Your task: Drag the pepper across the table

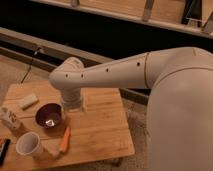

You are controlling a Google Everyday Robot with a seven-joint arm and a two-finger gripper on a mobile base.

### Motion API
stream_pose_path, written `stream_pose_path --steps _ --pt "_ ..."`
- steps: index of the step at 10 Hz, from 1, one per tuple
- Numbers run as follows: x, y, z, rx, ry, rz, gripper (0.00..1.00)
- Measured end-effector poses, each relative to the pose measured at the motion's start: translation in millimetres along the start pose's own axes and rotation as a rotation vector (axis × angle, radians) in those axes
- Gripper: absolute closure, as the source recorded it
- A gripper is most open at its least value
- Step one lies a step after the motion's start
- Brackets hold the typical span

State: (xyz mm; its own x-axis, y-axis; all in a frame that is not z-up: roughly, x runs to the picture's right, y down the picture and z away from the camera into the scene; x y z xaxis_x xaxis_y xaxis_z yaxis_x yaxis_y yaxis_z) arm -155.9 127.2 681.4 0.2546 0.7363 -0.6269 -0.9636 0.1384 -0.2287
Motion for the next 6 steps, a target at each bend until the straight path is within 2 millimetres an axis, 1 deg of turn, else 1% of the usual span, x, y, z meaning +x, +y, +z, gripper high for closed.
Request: stream_pose_path --steps 3,4,5,6 --pt "16 28 6 0.018 0.04 -0.084 0.35" --pt "28 44 11 0.025 0.075 -0.13 0.35" --pt "37 53 14 0.03 0.101 -0.157 0.35" --pt "42 58 16 0.03 0.117 -0.166 0.35"
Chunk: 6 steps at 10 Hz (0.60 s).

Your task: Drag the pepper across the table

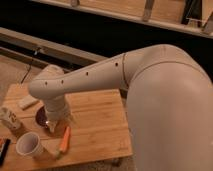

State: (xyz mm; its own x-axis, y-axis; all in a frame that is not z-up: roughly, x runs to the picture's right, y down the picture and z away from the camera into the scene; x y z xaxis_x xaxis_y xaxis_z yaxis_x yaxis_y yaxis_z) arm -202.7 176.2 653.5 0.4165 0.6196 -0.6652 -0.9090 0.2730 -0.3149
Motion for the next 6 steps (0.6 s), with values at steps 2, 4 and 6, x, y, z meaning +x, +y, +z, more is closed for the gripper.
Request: stream_pose_path --steps 2,4,6 --pt "8 11 6 -0.01 0.047 0.032 0.35" --pt "8 7 10 0.014 0.051 0.151 0.35" --pt "3 1 16 0.052 0.018 0.253 0.35"
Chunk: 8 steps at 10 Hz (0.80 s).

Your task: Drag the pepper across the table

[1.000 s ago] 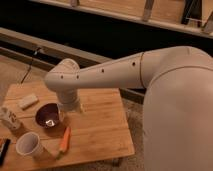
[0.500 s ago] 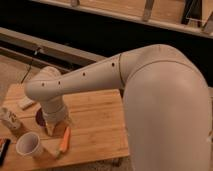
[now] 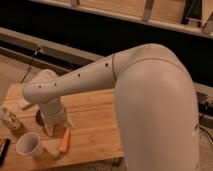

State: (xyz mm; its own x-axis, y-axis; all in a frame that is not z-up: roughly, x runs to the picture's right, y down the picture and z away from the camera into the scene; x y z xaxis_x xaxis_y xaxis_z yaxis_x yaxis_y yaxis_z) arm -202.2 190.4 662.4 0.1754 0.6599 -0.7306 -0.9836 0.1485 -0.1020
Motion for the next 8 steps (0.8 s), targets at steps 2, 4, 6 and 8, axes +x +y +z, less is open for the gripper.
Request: stream_pose_path --steps 2,4,6,8 --pt "-1 7 10 0.008 -0.037 0.057 0.35" --pt "-2 11 11 0.001 -0.048 0.103 0.35" --pt "-2 9 11 0.003 -0.047 0.118 0.35" --pt "-2 11 11 0.003 -0.046 0.115 0.35"
